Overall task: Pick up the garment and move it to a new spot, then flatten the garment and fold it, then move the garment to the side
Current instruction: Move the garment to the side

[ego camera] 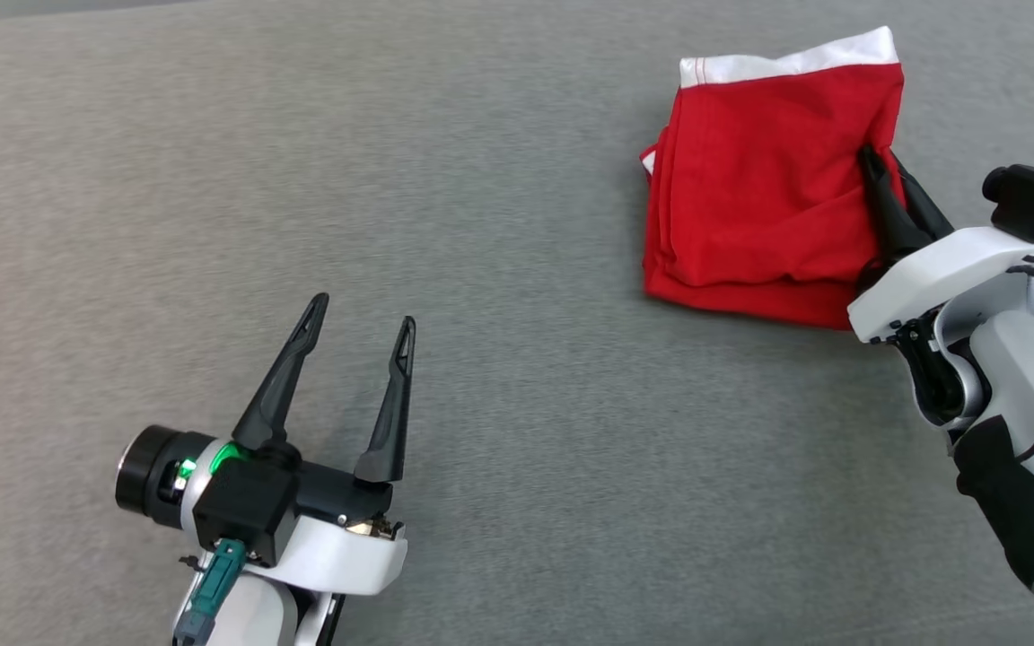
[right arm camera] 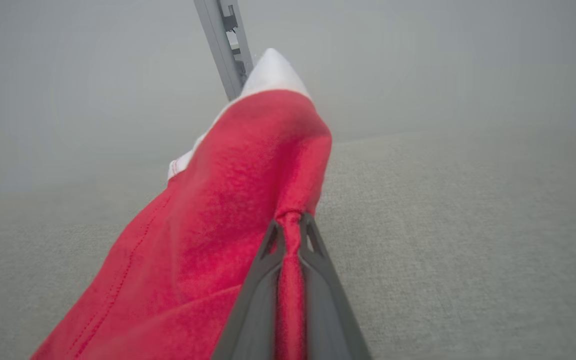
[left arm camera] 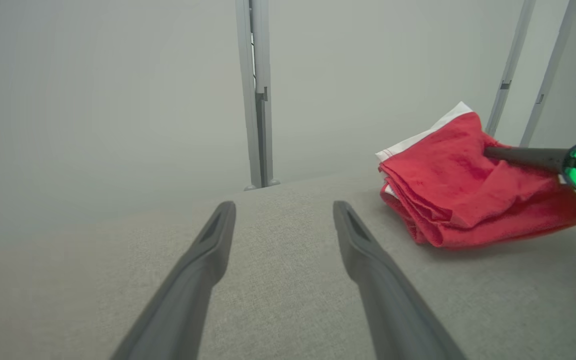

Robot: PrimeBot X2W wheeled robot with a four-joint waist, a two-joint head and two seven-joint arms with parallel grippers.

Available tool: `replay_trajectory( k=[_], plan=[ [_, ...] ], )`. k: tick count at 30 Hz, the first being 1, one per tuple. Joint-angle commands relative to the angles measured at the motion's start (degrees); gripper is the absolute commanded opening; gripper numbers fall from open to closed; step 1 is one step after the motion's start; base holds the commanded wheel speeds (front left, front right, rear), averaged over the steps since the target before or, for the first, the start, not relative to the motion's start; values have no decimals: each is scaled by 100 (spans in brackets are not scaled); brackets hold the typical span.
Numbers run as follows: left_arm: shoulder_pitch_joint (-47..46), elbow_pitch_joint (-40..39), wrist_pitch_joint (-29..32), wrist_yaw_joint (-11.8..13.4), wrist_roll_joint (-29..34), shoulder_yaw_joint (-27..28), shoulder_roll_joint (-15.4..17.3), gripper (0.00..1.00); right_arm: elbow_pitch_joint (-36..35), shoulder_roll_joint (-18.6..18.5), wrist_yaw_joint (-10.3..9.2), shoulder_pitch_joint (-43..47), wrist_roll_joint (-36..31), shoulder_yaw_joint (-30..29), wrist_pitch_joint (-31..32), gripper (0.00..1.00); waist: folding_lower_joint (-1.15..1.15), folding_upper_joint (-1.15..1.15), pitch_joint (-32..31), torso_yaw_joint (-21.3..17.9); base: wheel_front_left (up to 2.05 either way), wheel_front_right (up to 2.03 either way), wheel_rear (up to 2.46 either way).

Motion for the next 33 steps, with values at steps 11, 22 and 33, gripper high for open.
replay_trajectory(
  k=[11,22,33],
  plan=[
    [-259,8,-17,-117,244,-66,318,100,-248,460,12,395,-779,-900,-28,0,0,0,286,-1185,0,0,0],
    [-428,-288,258,-200,321,-195,471,100,-191,354,11,315,-1361,-1209,-29,0,0,0,518,-1527,0,0,0],
    [-841,-1405,709,-374,391,-493,514,100,-267,-671,8,-437,-2796,-1209,-28,0,0,0,1156,-993,0,0,0]
  ],
)
